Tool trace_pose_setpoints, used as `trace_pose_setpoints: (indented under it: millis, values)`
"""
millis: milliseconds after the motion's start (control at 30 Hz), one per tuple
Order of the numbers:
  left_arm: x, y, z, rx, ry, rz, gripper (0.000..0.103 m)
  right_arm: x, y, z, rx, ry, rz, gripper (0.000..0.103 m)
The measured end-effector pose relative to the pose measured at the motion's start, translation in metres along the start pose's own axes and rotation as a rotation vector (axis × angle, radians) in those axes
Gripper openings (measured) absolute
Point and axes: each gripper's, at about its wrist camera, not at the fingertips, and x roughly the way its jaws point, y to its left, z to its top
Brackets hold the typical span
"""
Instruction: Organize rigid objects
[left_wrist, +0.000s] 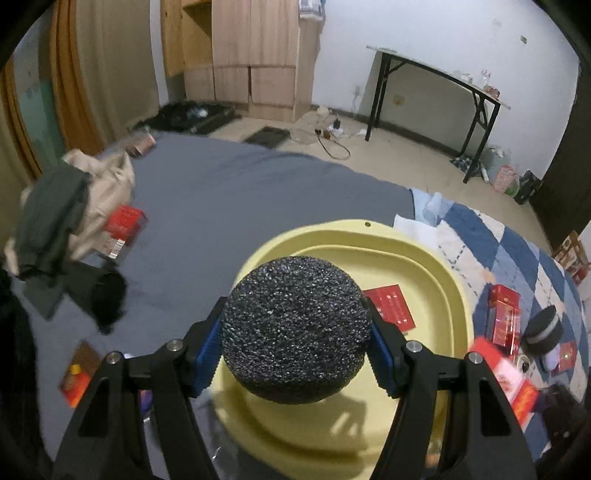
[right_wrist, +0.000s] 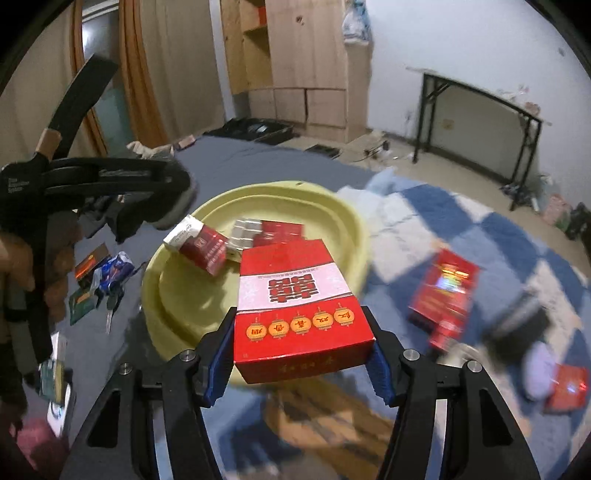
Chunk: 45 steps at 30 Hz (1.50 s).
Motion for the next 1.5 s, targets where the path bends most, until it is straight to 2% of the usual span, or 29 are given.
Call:
trace_pose_setpoints:
  millis: [100,167,267,433,467,567,600,667,800,900,1067,1167,1233,1300,1367,1433,1500]
  values:
    - [0.035,0.003,-0.003,-0.015,0.071,-0.012,0.069,0.038,0.003,0.012,-0.014,0.051,0.002,0.060]
    - [0.045,0.002,-0.004,0.003,0.056,-0.028,0.069,0.064,0.007,0.017,-0.037,0.101,-0.008,0.060]
    - [0.048,-0.001,0.000,0.028,0.044,-0.025,0.070,0.090,0.010,0.022,-0.042,0.128,0.024,0.059]
    - [0.053,-0.002,0.002,0.004,0.043,-0.035,0.074,0.114,0.023,0.023,-0.114,0.128,-0.017,0.060]
    - [0.054,-0.003,0.001,0.009,0.051,-0.037,0.077,0.120,0.026,0.024,-0.116,0.126,-0.017,0.062]
    - [0.055,-0.005,-0.004,-0.007,0.082,-0.062,0.088,0.123,0.029,0.024,-0.111,0.114,0.030,0.084]
    - [0.051,-0.006,-0.004,-0.016,0.081,-0.066,0.090,0.116,0.030,0.021,-0.110,0.103,0.034,0.094]
    - [0.033,-0.009,-0.002,-0.031,0.048,-0.086,0.101,0.100,0.032,0.018,-0.102,0.056,0.031,0.103]
    - [-0.008,-0.022,0.000,-0.049,-0.011,-0.126,0.103,0.056,0.018,0.008,-0.050,-0.010,0.033,0.103]
    - [-0.042,-0.043,-0.010,-0.047,-0.038,-0.189,0.103,0.010,-0.010,-0.007,0.019,-0.054,0.001,0.103]
    - [-0.076,-0.092,-0.041,0.080,-0.068,-0.213,0.103,-0.078,-0.068,-0.046,0.083,-0.095,-0.142,0.103]
    - [-0.092,-0.109,-0.062,0.056,-0.070,-0.241,0.103,-0.126,-0.099,-0.079,0.140,-0.099,-0.225,0.103]
    - [-0.100,-0.125,-0.082,0.043,-0.039,-0.295,0.103,-0.155,-0.117,-0.101,0.179,-0.096,-0.276,0.103]
    - [-0.107,-0.143,-0.099,0.106,-0.014,-0.294,0.103,-0.177,-0.126,-0.113,0.211,-0.094,-0.302,0.103]
    - [-0.120,-0.161,-0.122,0.188,-0.038,-0.257,0.103,-0.202,-0.136,-0.126,0.228,-0.090,-0.340,0.103]
    - [-0.129,-0.174,-0.137,0.237,-0.032,-0.272,0.103,-0.228,-0.151,-0.135,0.243,-0.090,-0.377,0.103]
    - [-0.136,-0.180,-0.146,0.243,-0.031,-0.297,0.103,-0.252,-0.161,-0.151,0.278,-0.107,-0.409,0.103]
